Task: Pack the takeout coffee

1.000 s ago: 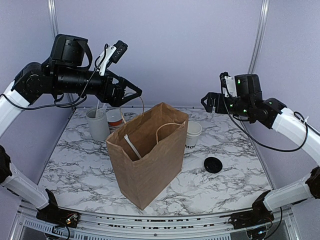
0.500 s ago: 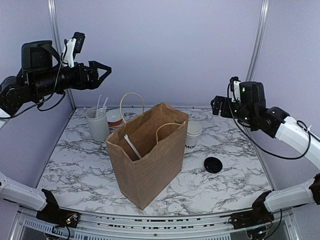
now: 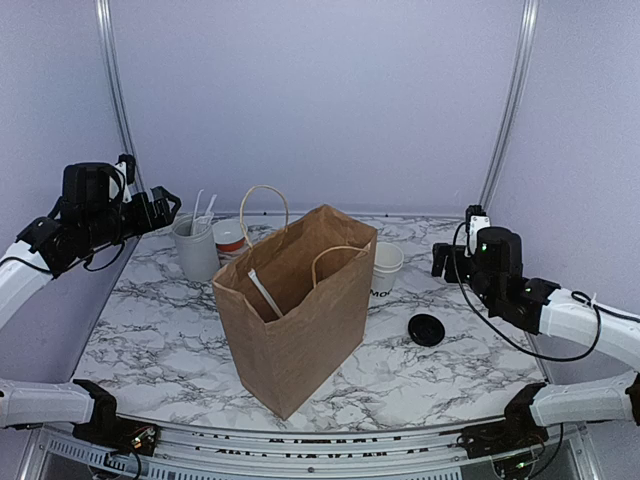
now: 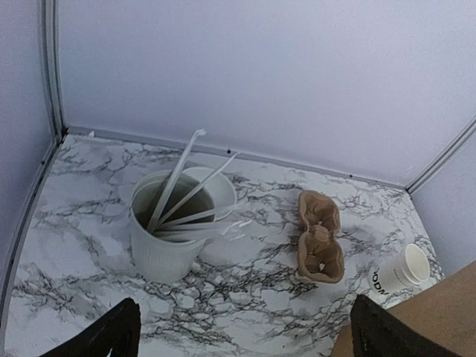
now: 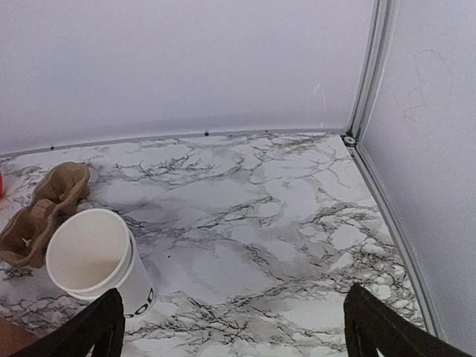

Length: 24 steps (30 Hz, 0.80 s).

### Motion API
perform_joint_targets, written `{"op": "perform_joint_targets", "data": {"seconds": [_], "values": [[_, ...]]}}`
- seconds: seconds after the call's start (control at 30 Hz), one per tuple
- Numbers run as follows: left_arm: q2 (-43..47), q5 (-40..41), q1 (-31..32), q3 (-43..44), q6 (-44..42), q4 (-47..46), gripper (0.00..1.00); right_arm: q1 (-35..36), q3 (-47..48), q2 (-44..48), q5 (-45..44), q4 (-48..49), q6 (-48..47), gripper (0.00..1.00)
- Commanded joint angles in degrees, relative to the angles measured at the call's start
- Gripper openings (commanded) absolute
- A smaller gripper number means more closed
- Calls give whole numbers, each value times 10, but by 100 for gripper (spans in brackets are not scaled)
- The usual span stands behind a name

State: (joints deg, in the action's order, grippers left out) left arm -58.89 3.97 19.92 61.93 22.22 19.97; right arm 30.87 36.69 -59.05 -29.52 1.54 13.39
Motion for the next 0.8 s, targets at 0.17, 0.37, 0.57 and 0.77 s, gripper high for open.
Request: {"op": "perform_joint_targets", "data": {"seconds": [0.17, 0.37, 0.57, 0.77], "values": [[60, 24, -41, -209, 53, -168, 99, -101, -133, -55, -40, 227, -8, 100], [111, 107, -41, -321, 63, -259, 99, -235, -179, -51, 41, 324, -1, 100], [140, 146, -41, -364, 46, -285, 99, -316, -238, -108, 29, 496, -42, 100], [119, 177, -41, -381, 48, -305, 99, -332, -270, -224, 96, 709, -80, 100]]}}
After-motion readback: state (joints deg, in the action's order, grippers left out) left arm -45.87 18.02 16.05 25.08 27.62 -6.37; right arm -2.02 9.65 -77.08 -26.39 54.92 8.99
